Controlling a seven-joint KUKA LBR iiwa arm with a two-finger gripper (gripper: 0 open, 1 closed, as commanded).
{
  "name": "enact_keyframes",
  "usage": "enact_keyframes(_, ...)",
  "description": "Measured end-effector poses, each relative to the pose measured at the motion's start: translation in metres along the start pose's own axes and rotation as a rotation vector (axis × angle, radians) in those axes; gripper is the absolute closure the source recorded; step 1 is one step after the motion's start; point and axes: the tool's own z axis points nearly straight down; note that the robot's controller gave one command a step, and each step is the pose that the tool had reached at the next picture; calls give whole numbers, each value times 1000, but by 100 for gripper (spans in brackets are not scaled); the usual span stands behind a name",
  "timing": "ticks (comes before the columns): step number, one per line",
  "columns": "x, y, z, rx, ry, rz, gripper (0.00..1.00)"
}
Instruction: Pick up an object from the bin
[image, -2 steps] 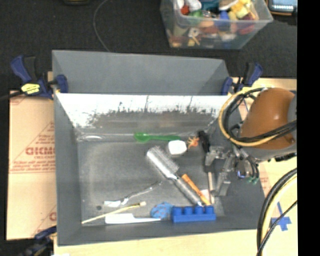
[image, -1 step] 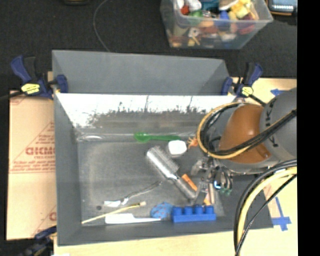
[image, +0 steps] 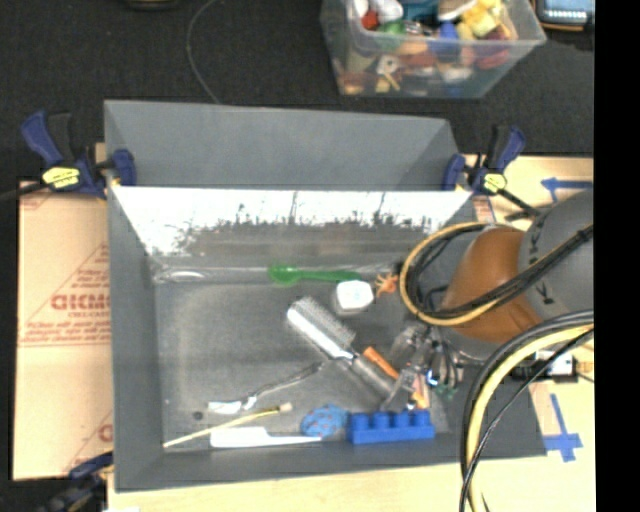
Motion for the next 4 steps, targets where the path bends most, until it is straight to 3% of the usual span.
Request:
enact_keyframes(1,-13,14,1,1,16,145,100)
enact_keyframes(2,-14,15,1,1,16,156,100)
enact_keyframes(4,-14,14,-40,3,20,150,100)
